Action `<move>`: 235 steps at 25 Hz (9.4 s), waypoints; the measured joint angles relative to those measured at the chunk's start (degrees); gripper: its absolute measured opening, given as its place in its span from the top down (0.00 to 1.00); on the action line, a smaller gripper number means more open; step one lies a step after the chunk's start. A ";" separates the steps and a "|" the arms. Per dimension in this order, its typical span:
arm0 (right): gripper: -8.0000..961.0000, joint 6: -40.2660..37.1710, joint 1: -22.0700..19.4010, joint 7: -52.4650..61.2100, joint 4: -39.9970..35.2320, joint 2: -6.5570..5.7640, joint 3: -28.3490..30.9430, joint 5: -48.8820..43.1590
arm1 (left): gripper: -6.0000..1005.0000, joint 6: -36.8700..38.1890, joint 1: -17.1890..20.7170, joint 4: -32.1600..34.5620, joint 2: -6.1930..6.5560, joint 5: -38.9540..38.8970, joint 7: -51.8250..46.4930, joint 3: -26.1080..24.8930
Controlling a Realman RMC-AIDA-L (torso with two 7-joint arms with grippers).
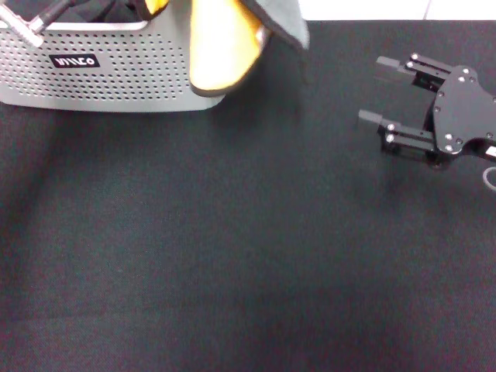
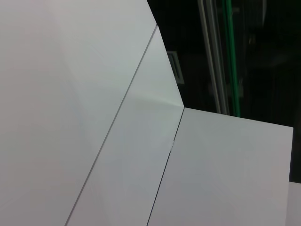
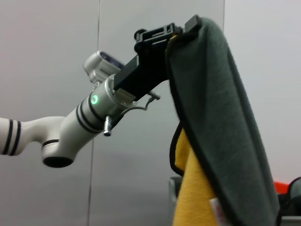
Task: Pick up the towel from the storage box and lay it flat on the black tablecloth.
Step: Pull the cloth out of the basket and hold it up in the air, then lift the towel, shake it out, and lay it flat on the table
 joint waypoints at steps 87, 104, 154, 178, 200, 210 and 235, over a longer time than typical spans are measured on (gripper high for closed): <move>0.53 -21.89 -1.77 -43.56 6.59 -0.01 -33.84 43.20 | 0.94 1.06 2.61 -2.16 -0.13 -7.99 5.02 6.14; 0.68 -18.70 -2.34 -43.65 5.76 0.00 -36.55 42.46 | 0.94 0.75 3.17 -2.80 0.03 -9.50 6.05 6.18; 0.38 -23.04 1.33 -50.30 9.47 -0.01 -37.24 47.46 | 0.94 1.03 1.52 -5.66 -0.06 -11.71 6.70 7.67; 0.86 -22.89 0.72 -50.20 8.73 -0.01 -37.03 49.29 | 0.93 1.04 2.16 -5.87 0.12 -11.92 6.67 7.61; 0.99 -27.13 -5.05 -36.77 -6.61 -1.44 -36.34 43.77 | 0.93 5.36 4.78 -23.92 1.05 -8.69 10.90 1.24; 0.99 -34.60 -10.61 -16.43 -29.14 -1.97 -27.47 23.82 | 0.93 4.84 5.49 -35.75 0.56 -7.39 28.48 1.08; 0.99 -44.38 -7.75 16.98 -61.67 -1.57 -14.17 -6.90 | 0.32 6.18 4.25 -47.96 -0.13 -5.77 49.96 13.49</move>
